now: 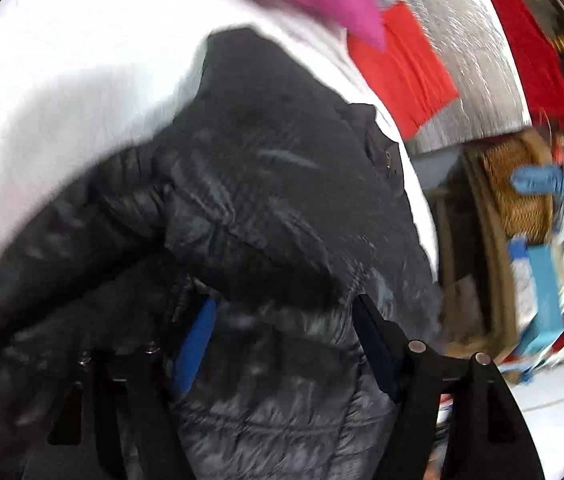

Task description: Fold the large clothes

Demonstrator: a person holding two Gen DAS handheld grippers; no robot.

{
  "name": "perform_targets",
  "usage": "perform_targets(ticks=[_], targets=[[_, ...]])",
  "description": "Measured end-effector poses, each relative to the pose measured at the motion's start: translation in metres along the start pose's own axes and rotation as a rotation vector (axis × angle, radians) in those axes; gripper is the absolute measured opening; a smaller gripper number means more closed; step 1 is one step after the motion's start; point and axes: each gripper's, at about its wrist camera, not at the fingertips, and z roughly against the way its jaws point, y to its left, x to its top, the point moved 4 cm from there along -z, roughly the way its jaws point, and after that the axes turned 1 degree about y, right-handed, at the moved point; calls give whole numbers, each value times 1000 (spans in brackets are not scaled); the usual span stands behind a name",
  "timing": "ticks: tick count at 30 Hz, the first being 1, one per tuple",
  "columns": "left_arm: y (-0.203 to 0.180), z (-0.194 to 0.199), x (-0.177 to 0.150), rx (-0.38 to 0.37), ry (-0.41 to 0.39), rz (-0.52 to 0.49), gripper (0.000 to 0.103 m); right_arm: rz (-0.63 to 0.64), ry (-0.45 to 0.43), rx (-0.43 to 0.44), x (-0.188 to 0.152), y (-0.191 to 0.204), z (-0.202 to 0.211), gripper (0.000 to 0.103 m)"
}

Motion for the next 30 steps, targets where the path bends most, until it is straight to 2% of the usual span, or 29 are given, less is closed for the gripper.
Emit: perform_targets(ticks=[3,5,7,10,11,12,13,16,19,21,23,25,27,29,30], targets=[[-5,-6,8,-36,-43,19,72,23,-47,-7,7,0,-1,74],[-6,-11,17,-50,-64,30,72,5,-72,1,15,0,-6,69],[-5,-17,21,-66,-84,56,72,-1,-78,5,22,-1,-10,47],[-7,-16,22,-69,-114,42,69,-15,-78,6,26,-3,-17,34],[-8,-16,22,-62,-125,34,63,-4,-84,1,27,-2,-17,32],[-7,-16,23,-44,-140,22,47,14,-92,-7,26,0,-15,28],[-7,-16,23,-41,-145,18,40,39,-110,-12,26,5,-12,26],[-3,-7,26,-85,-158,38,26,124,-169,-1,24,23,2,25],[-12,7,29,-145,-186,19,24,178,-213,39,21,38,14,25],[-16,13,29,-151,-201,-12,24,185,-202,27,20,37,12,25],[-11,4,30,-111,-171,2,24,128,-130,8,21,25,-1,25],[2,-7,29,-94,-131,67,29,50,-65,7,21,11,-10,28],[9,-12,28,-95,-106,118,36,17,-47,21,20,7,-13,32],[6,-9,26,-82,-108,111,42,28,-27,31,17,12,-14,53],[0,-9,24,-70,-106,91,51,42,-15,39,13,16,-16,77]])
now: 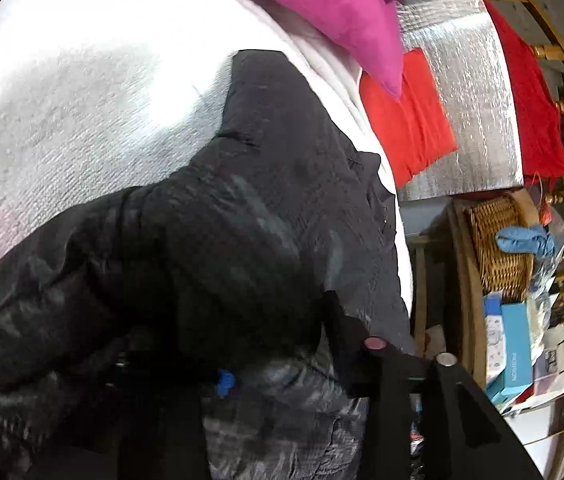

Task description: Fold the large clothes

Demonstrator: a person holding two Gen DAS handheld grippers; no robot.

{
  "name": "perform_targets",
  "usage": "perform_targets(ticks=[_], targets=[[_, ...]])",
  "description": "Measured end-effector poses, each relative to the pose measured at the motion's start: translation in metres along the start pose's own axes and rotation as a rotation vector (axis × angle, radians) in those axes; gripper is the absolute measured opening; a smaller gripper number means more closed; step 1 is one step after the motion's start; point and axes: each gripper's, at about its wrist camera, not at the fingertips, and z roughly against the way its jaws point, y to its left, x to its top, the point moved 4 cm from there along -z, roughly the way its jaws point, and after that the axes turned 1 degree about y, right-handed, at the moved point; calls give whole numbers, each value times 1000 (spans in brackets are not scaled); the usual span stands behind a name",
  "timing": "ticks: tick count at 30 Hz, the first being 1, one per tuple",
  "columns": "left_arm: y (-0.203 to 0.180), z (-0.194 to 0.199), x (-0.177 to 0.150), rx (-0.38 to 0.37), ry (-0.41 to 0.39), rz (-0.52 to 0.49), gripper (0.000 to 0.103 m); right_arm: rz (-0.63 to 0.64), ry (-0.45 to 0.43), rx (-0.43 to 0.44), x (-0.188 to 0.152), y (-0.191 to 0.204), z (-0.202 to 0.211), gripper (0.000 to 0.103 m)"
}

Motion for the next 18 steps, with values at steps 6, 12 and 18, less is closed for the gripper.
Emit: perform_targets(ticks=[6,12,18], targets=[[-28,-13,-28,41,46,-143,62,191,7,-65,-28,33,-24,78],[-21,-14,-19,40,33,-177,42,212,-14,-74,-28,32,-30,23],[-40,-3,-21,42,-25,-282,37,318,-63,-84,-29,49,-16,21]])
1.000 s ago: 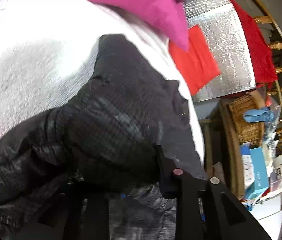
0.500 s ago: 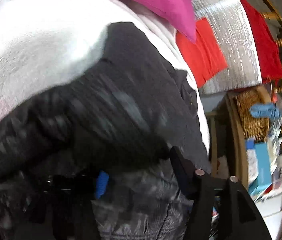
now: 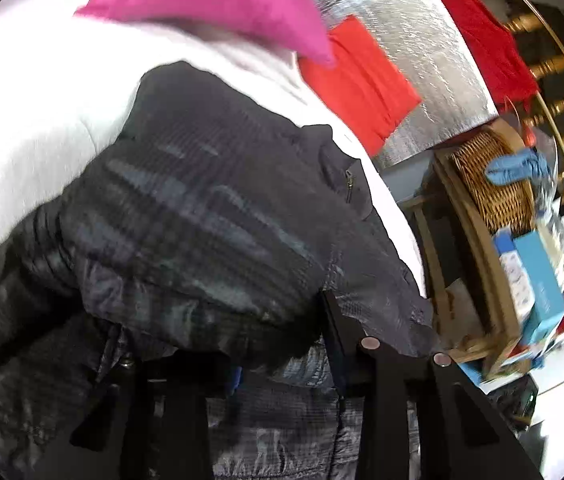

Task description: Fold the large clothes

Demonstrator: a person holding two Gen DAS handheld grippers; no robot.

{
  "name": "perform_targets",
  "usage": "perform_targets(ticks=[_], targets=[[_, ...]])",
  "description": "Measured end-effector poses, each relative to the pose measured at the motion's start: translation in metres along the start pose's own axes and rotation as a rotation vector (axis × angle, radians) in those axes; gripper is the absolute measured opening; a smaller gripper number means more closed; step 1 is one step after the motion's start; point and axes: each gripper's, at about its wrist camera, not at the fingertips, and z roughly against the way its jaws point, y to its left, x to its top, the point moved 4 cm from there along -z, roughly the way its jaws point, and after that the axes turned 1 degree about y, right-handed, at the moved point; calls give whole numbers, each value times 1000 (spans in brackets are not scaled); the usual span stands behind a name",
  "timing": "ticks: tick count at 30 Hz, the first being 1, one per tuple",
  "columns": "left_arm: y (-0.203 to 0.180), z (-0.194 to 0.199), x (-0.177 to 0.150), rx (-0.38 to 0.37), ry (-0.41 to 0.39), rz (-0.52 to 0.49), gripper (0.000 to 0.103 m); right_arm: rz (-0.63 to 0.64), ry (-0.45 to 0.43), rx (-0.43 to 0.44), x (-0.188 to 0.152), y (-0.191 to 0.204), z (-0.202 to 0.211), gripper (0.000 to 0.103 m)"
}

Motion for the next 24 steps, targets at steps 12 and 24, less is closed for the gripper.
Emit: perform_targets(ticks=[12,24], targets=[[38,14,10,69,72,186,60,-375,3,32,19,-80,26,70],[34,26,23,115,-43,112,40,-213,-150,-48,40,-68,45,26]])
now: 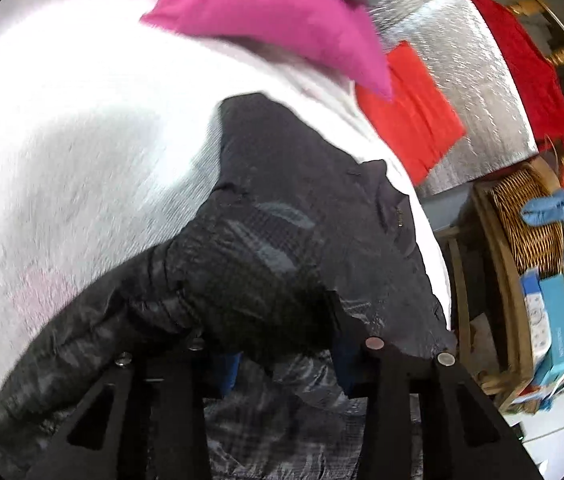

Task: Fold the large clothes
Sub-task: 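Open both tools and release the folded black jacket onto the bed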

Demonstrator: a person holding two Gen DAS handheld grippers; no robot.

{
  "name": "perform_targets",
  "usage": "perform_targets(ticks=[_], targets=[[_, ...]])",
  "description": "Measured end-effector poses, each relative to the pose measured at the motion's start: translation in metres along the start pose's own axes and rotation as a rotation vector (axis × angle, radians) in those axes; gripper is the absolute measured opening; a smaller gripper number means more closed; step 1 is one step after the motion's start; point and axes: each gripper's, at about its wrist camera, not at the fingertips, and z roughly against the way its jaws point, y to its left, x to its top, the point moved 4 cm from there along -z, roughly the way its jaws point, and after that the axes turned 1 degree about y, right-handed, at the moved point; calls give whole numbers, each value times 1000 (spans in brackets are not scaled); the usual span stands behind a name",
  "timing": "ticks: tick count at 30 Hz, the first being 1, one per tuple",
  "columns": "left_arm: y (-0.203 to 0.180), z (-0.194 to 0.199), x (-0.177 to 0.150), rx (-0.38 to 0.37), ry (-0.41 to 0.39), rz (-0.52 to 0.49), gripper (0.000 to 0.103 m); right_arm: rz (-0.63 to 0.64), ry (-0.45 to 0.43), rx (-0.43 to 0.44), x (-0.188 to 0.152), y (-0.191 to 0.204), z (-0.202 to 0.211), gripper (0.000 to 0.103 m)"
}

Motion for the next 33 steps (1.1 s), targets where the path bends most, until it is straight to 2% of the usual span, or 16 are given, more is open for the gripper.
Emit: perform_targets(ticks=[3,5,6,8,9,10,11,12,16,18,20,24,28,33], targets=[[2,-14,-3,68,50,-30,40,-47,88,-78,-5,-17,-20,26],[1,-19,-6,90,58,-55,40,-64,128,-78,-7,-18,-29,26],[0,-16,-7,106,57,-81,42,-57,124,-78,-6,-17,-25,26],[-8,-9,-14,158,59,-159,56,-21,118,-89,-5,-10,-15,31],[-11,-3,-21,183,56,-199,63,-1,118,-106,-8,-7,-10,41],[-15,2,-27,206,48,-237,64,18,131,-117,-12,-6,-2,64],[-19,6,-34,227,38,-278,65,36,140,-118,-16,-4,3,76],[-24,12,-42,254,24,-329,67,57,137,-121,-19,0,8,81],[-34,41,-75,340,-69,-502,69,241,75,-165,-36,27,31,81],[-35,57,-87,362,-109,-550,69,254,97,-140,-45,26,40,81],[-37,67,-95,372,-140,-587,69,226,140,-79,-56,27,46,81],[-45,84,-105,401,-209,-668,70,299,112,-90,-68,28,60,81],[-45,96,-106,409,-238,-696,70,325,74,-72,-67,33,68,81],[-40,97,-99,424,-239,-688,71,303,35,-131,-47,22,71,81]])
